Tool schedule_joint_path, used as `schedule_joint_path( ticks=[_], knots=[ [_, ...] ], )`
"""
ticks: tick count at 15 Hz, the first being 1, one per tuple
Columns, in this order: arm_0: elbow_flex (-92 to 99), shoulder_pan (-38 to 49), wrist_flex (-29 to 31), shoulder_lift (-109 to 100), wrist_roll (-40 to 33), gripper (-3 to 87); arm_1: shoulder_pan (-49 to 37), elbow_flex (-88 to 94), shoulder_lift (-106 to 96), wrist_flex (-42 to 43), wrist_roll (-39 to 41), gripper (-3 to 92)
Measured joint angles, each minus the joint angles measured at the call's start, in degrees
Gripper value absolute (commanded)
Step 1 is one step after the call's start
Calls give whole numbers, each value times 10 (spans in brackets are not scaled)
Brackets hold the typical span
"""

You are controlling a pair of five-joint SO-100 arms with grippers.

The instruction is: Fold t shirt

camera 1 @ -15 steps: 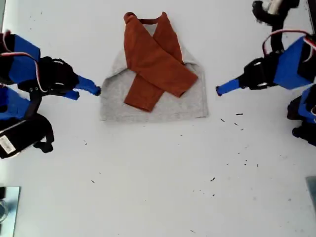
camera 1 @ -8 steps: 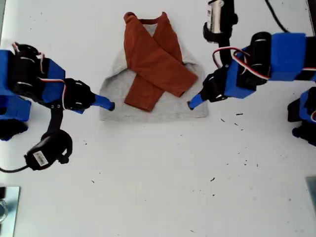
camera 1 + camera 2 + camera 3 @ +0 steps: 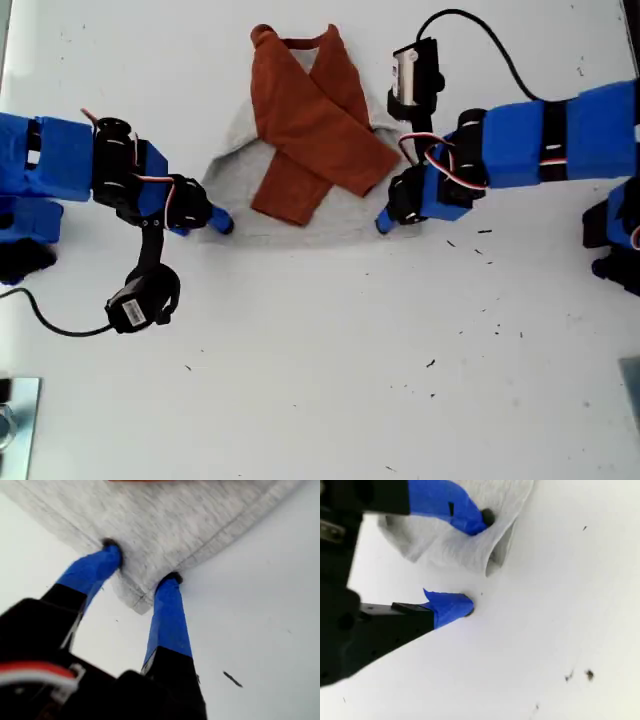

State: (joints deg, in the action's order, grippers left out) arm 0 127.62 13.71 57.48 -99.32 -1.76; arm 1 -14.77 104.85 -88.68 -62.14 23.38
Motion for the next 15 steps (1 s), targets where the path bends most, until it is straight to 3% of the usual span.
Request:
schedule_joint_path(
  ticks=[3,6,11,13,15],
  knots=[
    [-17,23,-59,52,-24,-3,-2,1,18,31,-6,33],
    [-64,9,-47,24,-24,-3,4,4,-30,25,3,32],
    [-148,-207,24,-100,50,-3,120,0,-287,-143,-4,32],
    [-145,-185,41,-130,40,-3,82,-35,-290,-159,35,32],
    [-132,-90,57,-174,-4,-3,-11,-96,-261,-149,103,32]
  ],
)
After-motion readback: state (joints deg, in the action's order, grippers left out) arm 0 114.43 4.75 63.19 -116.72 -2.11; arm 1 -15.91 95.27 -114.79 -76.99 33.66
